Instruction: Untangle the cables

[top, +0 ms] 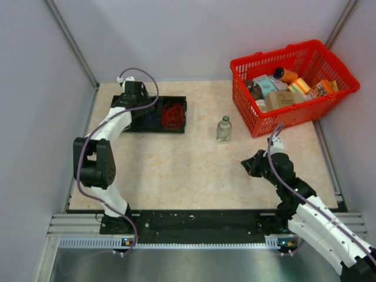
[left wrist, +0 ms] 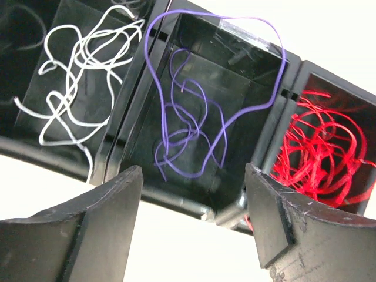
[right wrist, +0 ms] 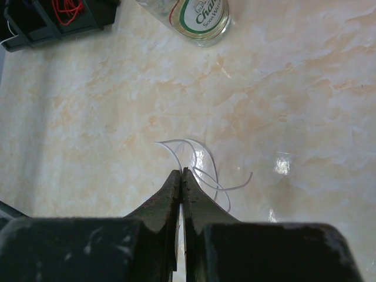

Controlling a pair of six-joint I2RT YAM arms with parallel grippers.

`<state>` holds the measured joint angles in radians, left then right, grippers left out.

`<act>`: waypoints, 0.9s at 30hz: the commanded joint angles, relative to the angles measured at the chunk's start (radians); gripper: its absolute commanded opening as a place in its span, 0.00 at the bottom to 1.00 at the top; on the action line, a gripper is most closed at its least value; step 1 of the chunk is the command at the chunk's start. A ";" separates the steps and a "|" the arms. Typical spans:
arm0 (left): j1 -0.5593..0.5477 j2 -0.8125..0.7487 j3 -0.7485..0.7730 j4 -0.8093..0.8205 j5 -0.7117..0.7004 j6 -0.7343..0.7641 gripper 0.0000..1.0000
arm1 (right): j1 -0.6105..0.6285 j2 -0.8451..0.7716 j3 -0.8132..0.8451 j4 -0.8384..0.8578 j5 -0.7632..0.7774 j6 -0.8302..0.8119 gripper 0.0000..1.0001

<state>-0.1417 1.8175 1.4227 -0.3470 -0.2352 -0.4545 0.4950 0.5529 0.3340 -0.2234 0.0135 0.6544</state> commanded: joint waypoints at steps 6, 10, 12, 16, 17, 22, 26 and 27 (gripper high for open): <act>-0.012 -0.450 -0.268 0.110 0.353 -0.104 0.68 | -0.001 0.096 0.050 0.084 -0.124 -0.062 0.00; -0.129 -0.608 -0.522 0.302 0.588 -0.076 0.68 | 0.042 0.157 0.036 0.214 -0.240 -0.016 0.00; -0.212 -0.661 -0.579 0.261 0.579 -0.035 0.68 | 0.115 0.200 0.054 0.266 -0.231 -0.003 0.00; -0.314 -0.828 -0.730 0.304 0.609 -0.050 0.70 | 0.238 0.316 0.079 0.413 -0.254 0.057 0.00; -0.321 -0.875 -0.769 0.325 0.626 -0.058 0.70 | 0.243 0.352 0.073 0.476 -0.301 0.098 0.00; -0.323 -0.989 -0.850 0.301 0.623 -0.052 0.73 | 0.246 0.432 0.091 0.581 -0.322 0.157 0.00; -0.323 -0.962 -0.789 0.148 0.362 -0.090 0.72 | 0.246 0.417 0.137 0.373 -0.207 0.088 0.00; -0.320 -0.942 -0.742 0.102 0.246 -0.096 0.73 | 0.246 0.406 0.143 0.334 -0.186 0.071 0.00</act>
<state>-0.4671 0.8360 0.5884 -0.1371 0.3073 -0.5228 0.7368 0.9871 0.3965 0.1963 -0.2604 0.7704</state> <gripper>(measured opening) 0.723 0.006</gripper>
